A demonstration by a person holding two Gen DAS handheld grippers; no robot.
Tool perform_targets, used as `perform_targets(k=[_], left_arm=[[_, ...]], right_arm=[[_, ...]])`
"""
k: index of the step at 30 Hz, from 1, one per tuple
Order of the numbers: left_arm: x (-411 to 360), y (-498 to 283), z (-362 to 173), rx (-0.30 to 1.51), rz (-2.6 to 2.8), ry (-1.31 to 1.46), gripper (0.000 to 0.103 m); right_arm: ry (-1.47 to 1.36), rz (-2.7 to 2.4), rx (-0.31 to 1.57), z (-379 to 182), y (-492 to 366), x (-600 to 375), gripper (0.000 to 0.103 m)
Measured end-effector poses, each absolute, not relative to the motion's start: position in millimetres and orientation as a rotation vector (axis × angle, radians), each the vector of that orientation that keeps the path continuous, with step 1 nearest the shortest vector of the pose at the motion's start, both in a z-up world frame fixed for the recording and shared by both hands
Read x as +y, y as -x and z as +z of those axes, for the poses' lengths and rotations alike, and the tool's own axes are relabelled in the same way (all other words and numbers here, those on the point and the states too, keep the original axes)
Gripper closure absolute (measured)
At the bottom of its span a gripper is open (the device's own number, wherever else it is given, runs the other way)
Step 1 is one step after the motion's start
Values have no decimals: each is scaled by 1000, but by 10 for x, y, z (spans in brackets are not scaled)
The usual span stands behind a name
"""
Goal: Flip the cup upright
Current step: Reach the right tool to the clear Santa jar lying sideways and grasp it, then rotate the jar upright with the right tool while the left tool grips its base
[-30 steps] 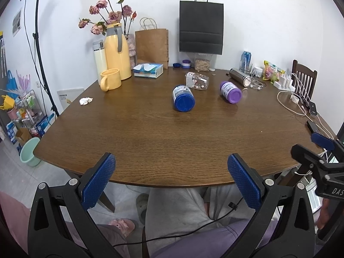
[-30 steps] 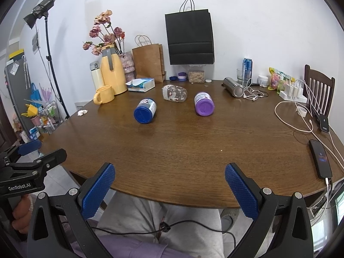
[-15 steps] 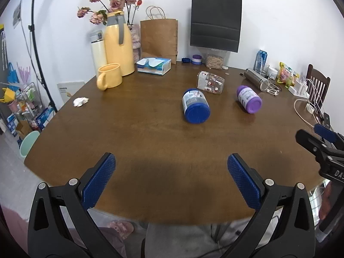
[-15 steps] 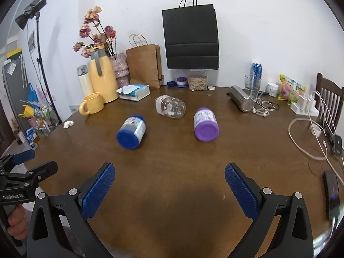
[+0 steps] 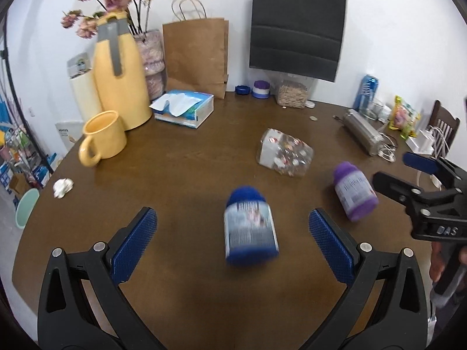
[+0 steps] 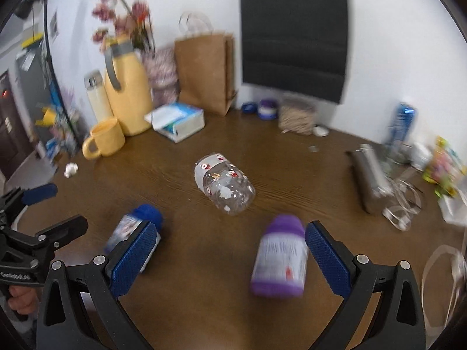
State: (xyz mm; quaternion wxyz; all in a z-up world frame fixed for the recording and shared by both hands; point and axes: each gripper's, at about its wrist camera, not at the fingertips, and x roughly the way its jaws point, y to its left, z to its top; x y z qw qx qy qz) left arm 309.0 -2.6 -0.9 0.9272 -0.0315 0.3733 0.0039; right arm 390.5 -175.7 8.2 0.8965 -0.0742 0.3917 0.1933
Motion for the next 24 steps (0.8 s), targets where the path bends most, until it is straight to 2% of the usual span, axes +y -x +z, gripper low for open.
perform_targets(k=[5, 12, 13, 14, 24], left_arm=[[37, -3673, -168, 847, 15, 89, 0], [120, -4176, -421, 946, 12, 115, 0], [129, -4222, -453, 956, 14, 117, 0], [138, -4273, -488, 966, 20, 118, 0], [-126, -4940, -704, 1052, -212, 136, 1]], right_arm=[[261, 523, 947, -247, -4724, -1451, 0], [379, 585, 1090, -730, -5360, -973, 0], [377, 585, 1113, -789, -5433, -950, 8], [358, 586, 1138, -842, -5507, -938, 34], [-125, 605, 1238, -950, -5772, -1348, 35]])
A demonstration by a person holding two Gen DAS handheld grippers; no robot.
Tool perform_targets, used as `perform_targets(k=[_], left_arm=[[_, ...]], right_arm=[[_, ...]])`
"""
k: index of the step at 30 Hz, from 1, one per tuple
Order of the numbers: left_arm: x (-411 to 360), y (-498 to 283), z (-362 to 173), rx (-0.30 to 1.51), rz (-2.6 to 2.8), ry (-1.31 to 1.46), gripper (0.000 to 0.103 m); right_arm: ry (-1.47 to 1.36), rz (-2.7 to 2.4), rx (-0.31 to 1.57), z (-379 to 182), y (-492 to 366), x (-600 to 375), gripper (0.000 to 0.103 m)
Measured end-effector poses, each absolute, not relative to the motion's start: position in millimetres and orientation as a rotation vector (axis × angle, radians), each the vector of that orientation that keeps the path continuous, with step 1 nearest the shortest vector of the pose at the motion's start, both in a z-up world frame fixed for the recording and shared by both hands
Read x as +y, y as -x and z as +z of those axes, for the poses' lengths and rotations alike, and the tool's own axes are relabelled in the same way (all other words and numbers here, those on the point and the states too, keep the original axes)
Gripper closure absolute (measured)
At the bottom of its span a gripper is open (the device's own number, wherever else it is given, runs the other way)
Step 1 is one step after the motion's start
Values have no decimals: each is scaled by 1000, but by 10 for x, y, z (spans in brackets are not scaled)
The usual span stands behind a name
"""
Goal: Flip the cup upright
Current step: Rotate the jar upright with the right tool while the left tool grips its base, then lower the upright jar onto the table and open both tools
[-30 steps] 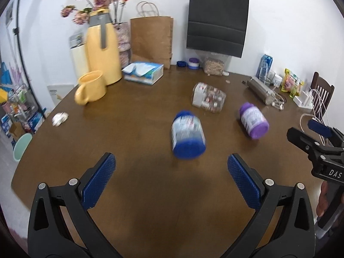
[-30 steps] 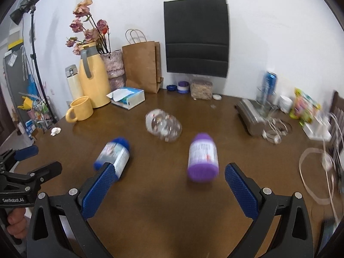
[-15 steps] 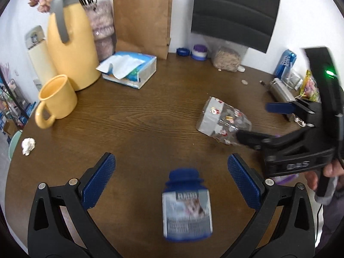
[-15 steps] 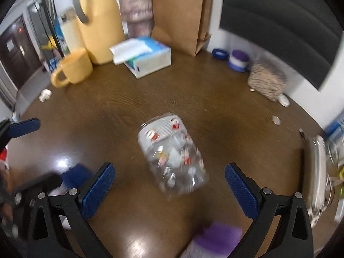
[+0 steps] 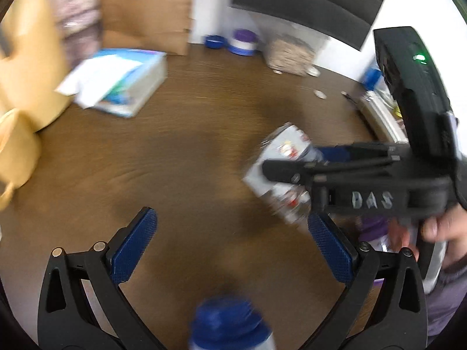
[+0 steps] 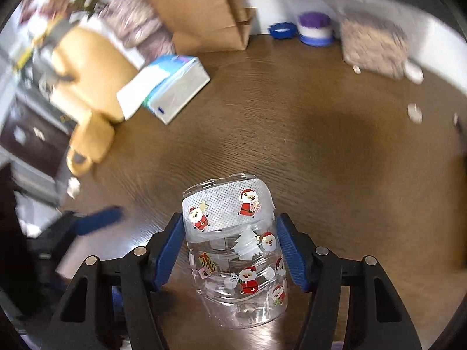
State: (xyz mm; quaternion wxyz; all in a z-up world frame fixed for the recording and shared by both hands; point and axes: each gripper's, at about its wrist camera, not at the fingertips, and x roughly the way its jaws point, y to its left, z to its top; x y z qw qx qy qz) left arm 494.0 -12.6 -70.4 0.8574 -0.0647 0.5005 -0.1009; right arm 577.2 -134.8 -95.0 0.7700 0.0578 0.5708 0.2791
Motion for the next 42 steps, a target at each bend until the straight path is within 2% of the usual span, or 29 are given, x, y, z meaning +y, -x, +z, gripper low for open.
perform_targets(k=[2, 4, 6, 9, 11, 14, 15, 16, 17, 21, 22, 23, 26, 27, 31, 34, 35, 36, 42], left_arm=[[-171, -5117, -800, 1084, -271, 194, 2], [-158, -5257, -908, 1129, -329, 302, 11], [-207, -5340, -988, 1169, -399, 367, 30], [-268, -5345, -966, 1147, -387, 345, 35], [-275, -5349, -966, 1132, -400, 345, 40], [-252, -5310, -964, 1104, -391, 297, 44], [-226, -5286, -934, 1082, -388, 274, 44], [-216, -5269, -908, 1058, -396, 254, 45], [-203, -5235, -861, 1019, -410, 226, 45], [-206, -5040, -713, 892, -475, 94, 45], [-218, -5009, -695, 873, -489, 71, 45], [-228, -4980, -681, 858, -490, 39, 45], [-180, -4948, -715, 863, -478, 5, 38], [-158, -4957, -736, 868, -472, 2, 34], [-87, -5096, -760, 912, -510, 111, 33], [-16, -5239, -838, 946, -583, 208, 23], [-31, -5266, -863, 948, -612, 224, 26], [-55, -5227, -858, 934, -638, 216, 35], [-96, -5060, -900, 884, -667, 163, 37]], right_arm=[[-264, 624, 1259, -998, -5795, -1468, 36], [-366, 634, 1263, -1036, -5798, -1544, 36], [-462, 655, 1268, -1089, -5811, -1591, 36], [-518, 669, 1254, -1090, -5838, -1635, 36], [-509, 688, 1263, -1082, -5859, -1606, 31], [-527, 758, 1279, -1037, -5927, -1587, 30], [-524, 774, 1281, -1033, -5933, -1593, 27], [-517, 788, 1293, -1016, -5955, -1592, 19], [-513, 810, 1308, -999, -5991, -1576, 17], [-487, 909, 1359, -921, -6062, -1454, 17], [-457, 910, 1360, -886, -6058, -1415, 22], [-419, 910, 1354, -840, -6042, -1370, 31], [-263, 859, 1321, -723, -5957, -1220, 39], [-228, 852, 1300, -694, -5918, -1178, 39], [-81, 848, 1146, -530, -5720, -1096, 39], [69, 809, 1047, -442, -5528, -986, 39], [119, 780, 1008, -416, -5472, -951, 39], [152, 777, 990, -410, -5442, -929, 39], [177, 759, 965, -465, -5362, -911, 38]])
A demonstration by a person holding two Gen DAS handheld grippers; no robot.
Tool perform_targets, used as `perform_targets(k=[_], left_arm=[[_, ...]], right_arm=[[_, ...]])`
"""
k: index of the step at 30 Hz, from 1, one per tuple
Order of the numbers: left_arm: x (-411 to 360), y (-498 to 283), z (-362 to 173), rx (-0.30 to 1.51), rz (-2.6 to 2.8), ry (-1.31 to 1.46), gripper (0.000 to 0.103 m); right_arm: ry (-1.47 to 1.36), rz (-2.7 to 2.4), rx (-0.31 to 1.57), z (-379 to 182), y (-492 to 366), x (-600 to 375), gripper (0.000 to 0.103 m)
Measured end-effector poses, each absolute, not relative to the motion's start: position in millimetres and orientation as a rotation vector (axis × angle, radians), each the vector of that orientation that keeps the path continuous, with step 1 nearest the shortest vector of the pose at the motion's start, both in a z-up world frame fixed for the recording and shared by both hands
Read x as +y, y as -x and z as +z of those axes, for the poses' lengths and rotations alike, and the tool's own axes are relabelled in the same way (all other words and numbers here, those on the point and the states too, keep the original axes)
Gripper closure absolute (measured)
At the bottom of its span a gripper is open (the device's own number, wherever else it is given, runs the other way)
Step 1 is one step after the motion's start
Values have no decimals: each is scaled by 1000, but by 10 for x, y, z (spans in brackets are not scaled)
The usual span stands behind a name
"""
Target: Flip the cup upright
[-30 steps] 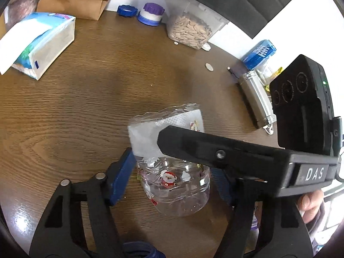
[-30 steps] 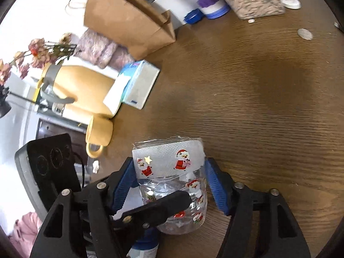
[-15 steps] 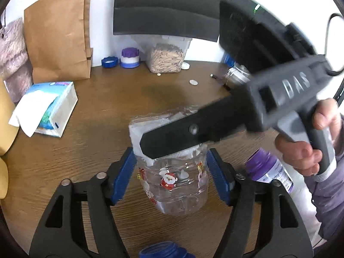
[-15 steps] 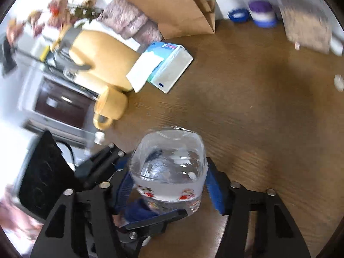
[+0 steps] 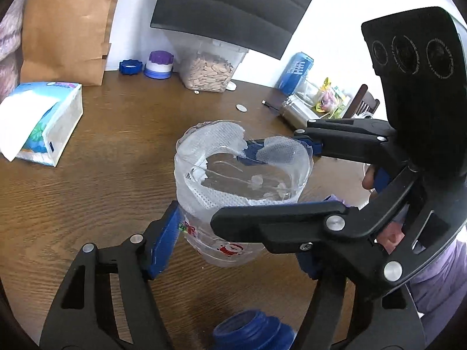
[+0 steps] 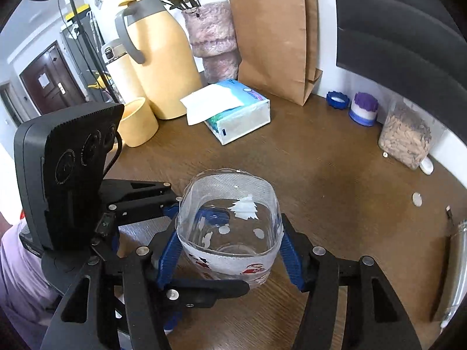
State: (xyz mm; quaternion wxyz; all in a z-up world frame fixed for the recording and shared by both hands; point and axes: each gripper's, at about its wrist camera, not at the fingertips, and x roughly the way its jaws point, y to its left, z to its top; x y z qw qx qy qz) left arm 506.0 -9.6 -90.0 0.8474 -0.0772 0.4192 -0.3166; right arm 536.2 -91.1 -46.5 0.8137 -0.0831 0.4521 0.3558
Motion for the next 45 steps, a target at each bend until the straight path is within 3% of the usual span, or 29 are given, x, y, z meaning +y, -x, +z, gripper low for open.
perform_targets(k=[8, 17, 19, 21, 22, 25, 35, 45], left_arm=[[-150, -5216, -1252, 1035, -630, 110, 36], [-111, -5149, -1271, 1014, -606, 100, 36], [-86, -5139, -1237, 1013, -567, 93, 26], [-11, -5095, -1151, 1000, -509, 99, 16], [24, -5060, -1099, 992, -493, 101, 16], [137, -4894, -855, 947, -448, 97, 12], [311, -3364, 31, 721, -238, 52, 0], [121, -1851, 22, 640, -143, 2, 0]], right_arm=[[146, 728, 984, -674, -5264, -943, 34], [155, 700, 981, -653, -5199, -907, 34], [152, 676, 981, -620, -5184, -926, 33], [139, 654, 971, -528, -5140, -982, 24], [131, 647, 957, -463, -5091, -1018, 19], [110, 631, 918, -228, -4854, -1119, 19], [136, 447, 824, 349, -3384, -1551, 19], [66, 329, 770, 147, -1950, -1841, 19]])
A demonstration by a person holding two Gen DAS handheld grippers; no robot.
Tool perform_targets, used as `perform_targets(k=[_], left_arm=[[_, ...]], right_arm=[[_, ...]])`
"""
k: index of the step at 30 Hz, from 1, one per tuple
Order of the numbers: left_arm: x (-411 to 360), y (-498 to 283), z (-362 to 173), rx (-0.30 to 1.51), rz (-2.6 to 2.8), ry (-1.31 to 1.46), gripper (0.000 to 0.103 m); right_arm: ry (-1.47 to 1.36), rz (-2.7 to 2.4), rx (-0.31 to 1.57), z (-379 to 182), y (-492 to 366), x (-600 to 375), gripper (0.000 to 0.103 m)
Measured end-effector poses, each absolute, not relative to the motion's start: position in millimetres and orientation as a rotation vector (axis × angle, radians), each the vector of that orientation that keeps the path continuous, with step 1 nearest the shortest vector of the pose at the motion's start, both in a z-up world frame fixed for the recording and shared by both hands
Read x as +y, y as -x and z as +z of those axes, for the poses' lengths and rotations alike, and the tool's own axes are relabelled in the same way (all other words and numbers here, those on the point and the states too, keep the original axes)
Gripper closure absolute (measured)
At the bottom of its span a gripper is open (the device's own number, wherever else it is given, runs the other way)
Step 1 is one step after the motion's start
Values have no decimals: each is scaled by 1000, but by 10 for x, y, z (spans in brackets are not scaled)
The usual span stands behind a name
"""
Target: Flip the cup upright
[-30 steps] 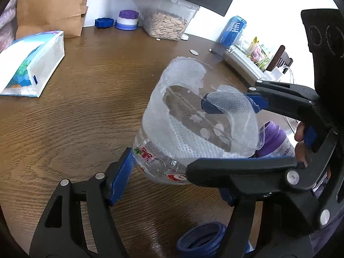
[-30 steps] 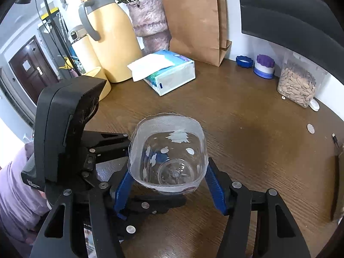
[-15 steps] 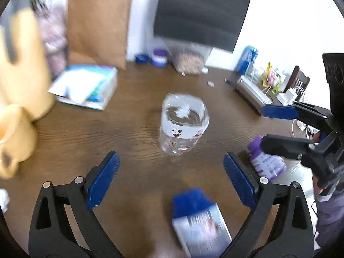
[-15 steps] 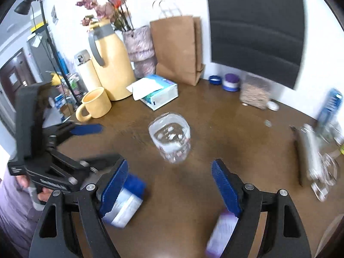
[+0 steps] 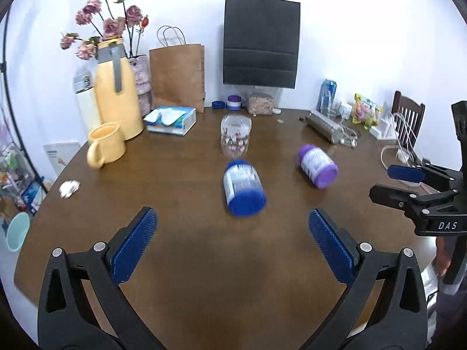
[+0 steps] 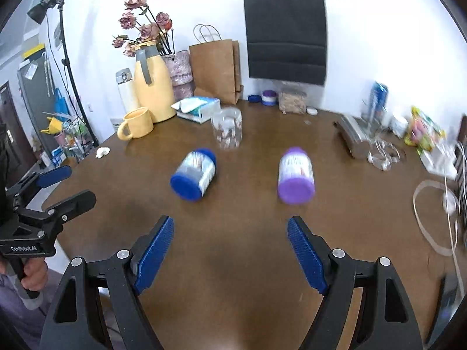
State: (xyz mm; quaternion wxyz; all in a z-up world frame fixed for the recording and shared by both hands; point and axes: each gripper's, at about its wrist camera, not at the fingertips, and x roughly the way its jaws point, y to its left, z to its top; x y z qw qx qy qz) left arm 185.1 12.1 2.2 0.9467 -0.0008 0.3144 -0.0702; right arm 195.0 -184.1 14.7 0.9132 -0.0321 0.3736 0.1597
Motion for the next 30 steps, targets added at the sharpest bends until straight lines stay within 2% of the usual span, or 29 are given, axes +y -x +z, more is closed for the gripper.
perform_targets(k=[14, 19, 30], left_arm=[[31, -488, -115, 625, -29, -6, 0], [-89, -266, -111, 655, -52, -18, 0], [-77, -161, -33, 608, -21, -26, 0]], right_arm=[[35, 258, 741, -96, -643, -1847, 19], [20, 276, 713, -99, -304, -1842, 19], [7, 245, 715, -82, -322, -1884, 19]])
